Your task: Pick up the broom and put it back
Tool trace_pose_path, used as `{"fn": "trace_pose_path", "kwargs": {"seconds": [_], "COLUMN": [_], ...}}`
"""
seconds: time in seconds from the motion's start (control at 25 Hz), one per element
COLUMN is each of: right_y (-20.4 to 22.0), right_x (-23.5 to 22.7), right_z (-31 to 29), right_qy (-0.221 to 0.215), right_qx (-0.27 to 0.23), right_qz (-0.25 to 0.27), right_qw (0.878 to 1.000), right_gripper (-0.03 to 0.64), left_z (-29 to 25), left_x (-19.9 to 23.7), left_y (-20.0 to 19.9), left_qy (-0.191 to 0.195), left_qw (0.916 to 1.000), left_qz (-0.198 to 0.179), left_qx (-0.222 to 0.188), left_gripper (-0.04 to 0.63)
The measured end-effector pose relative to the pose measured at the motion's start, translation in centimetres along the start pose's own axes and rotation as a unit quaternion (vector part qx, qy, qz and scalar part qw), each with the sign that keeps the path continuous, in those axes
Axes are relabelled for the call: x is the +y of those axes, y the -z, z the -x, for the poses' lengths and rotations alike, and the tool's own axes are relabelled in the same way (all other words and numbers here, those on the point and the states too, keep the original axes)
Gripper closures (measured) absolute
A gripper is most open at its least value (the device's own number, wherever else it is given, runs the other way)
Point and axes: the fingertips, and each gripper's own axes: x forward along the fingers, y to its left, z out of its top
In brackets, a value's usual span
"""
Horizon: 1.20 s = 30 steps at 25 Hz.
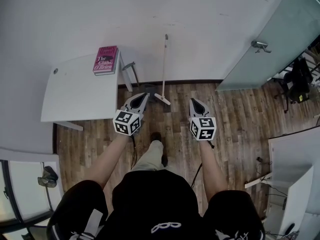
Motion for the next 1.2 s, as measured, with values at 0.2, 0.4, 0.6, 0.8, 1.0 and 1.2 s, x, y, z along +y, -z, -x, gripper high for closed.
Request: {"fn": "trace_pose_path", "kwargs": {"seconds": [0.2,0.4,0.6,0.8,1.0,1.2], "right_y": [-0.4,-0.8,-2.3,-3.9,-5.4,-7.2], "right_x": [-2.0,-4.5,-7.2,-10.0,-12.5,-14.7], "right_z": [-0.6,-2.6,-5.7,-9.8,-14.1,-18.7], "right_qy": [0.005,0.006,-0.006,-0.024,-0.043,-0.065], "right_qx": [0.0,0.002,0.004,0.005,0.009,0.014], "right_qz": [0.002,0.005,0.013,0.024,0.031,0.039], "right_qw": [1.0,1.0,1.0,0.999,0.999,0.997], "right_gripper": [0.592,0.594,0.593,0.594,0.594,0.593], "left_z": [-2.5,-5.9,-10.2,-14.4,-18.5,-22.6], "left_x": [-0.1,0.5,2.0,3.8,6.1,8.6], "left_y": [-0.3,-0.8,-1.8,-2.8,-3.3,-4.4], "left_qy": [0.005,0.007,-0.003,-0.022,-0.042,-0.059], "left_qw": [1.0,1.0,1.0,0.9996,0.9988,0.9978], "left_qz": [-0.003,-0.004,0.003,0.007,0.016,0.018], "left_qx": [0.001,-0.005,-0.008,-0.018,-0.019,-0.022], "left_gripper": [0.574,0.574,0.574,0.574,0.574,0.574]}}
